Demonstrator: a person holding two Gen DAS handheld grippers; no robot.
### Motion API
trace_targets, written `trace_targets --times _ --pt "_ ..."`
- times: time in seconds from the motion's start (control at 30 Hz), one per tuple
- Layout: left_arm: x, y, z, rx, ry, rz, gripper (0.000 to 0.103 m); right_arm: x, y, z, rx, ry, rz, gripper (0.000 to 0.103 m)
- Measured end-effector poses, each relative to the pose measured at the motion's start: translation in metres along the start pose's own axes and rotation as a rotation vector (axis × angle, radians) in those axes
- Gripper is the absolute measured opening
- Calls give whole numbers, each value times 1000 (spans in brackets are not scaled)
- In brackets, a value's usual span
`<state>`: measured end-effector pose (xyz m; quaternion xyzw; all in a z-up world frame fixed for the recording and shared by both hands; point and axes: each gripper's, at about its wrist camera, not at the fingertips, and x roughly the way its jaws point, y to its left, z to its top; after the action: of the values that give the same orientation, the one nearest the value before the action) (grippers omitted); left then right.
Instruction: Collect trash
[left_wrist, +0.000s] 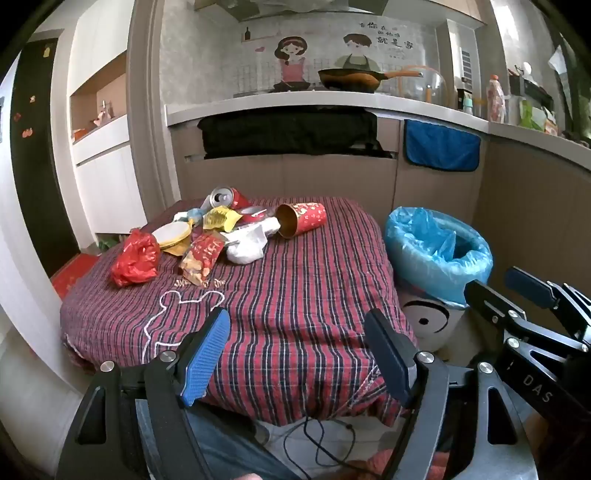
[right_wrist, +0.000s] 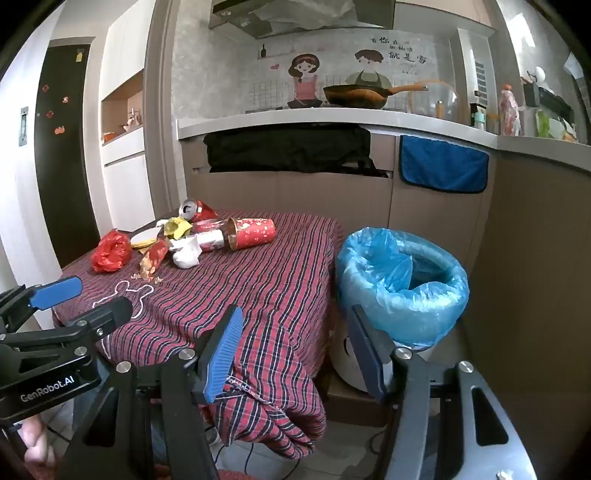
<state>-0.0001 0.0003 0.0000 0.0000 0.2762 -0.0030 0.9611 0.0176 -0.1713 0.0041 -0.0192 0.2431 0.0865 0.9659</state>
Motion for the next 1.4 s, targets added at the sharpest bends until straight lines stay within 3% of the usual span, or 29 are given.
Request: trace_targets --times 1.4 --pt "1 -2 2 17 -12 -4 75 -7 -11 5 7 1 -1 56"
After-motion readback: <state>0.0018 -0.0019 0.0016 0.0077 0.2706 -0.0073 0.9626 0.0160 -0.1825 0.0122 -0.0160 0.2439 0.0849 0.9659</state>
